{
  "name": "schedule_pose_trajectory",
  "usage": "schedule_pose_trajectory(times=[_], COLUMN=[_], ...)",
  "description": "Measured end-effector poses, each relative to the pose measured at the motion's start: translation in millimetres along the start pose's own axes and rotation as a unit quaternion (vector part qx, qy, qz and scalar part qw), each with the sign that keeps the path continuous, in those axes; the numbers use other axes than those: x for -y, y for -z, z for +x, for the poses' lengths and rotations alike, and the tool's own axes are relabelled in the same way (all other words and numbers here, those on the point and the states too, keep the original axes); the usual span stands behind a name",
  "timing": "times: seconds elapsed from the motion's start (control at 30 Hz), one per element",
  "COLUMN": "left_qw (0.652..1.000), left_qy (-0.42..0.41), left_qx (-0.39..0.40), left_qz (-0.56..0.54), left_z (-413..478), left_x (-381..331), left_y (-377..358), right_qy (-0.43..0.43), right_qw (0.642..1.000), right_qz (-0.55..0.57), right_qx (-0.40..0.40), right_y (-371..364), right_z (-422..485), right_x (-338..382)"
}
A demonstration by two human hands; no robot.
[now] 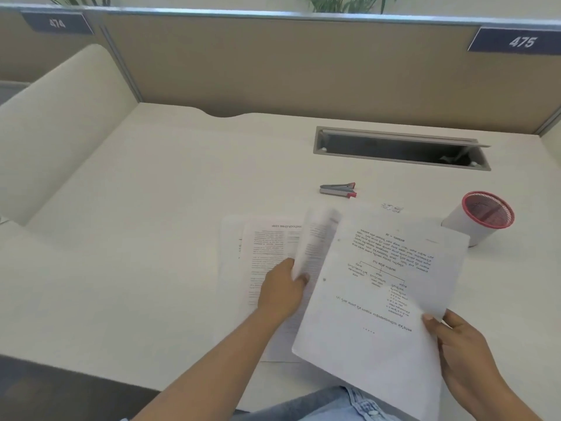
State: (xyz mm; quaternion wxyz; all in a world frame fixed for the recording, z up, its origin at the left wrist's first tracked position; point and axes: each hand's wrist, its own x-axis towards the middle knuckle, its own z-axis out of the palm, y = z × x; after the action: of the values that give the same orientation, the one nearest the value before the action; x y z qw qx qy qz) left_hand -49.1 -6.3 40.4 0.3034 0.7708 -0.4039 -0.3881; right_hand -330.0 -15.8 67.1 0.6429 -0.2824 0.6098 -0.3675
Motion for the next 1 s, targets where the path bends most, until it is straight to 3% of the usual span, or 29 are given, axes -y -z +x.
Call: schedule_pose_trajectory(times=[0.2,0.33,0.5,0.63,0.7,0.77,0.87,1.0], left_qw=[0.959,0.934,0.937,0.944,0.974,0.993,0.968,0.945], left_qy=[0.009,-0.002,0.034,0.102,0.094,0.079,0.095,0.098], left_qx=[0.125,0.169,0.152,0.076,-0.007,-0.092,-0.147,-0.136], left_qz=[-0.253,-0.314,-0.312,-0.305,-0.208,-0.011,0.177,0.282], left_z=[-24,-32,-31,-23,-16,-10,-8,-6], left_x=[-5,-20,-24,-13,1,21,37,34], left_y=[23,30,34,45,50,56,60,55], right_qy=[0.02,0.015,0.0,0.006,0.011,0.017,0.028,0.035], right_qw=[0.999,0.997,0.99,0.991,0.992,0.993,0.995,0.995], right_qz=[-0.021,-0.03,-0.099,-0.103,-0.1,-0.095,-0.088,-0.087], right_qx=[0.024,0.07,0.097,0.079,0.071,0.064,0.044,0.036], right_y=[-24,-42,-51,-50,-50,-50,-48,-50], right_z=[2,4,4,4,4,3,3,1], right_x=[11,16,18,17,17,17,16,17])
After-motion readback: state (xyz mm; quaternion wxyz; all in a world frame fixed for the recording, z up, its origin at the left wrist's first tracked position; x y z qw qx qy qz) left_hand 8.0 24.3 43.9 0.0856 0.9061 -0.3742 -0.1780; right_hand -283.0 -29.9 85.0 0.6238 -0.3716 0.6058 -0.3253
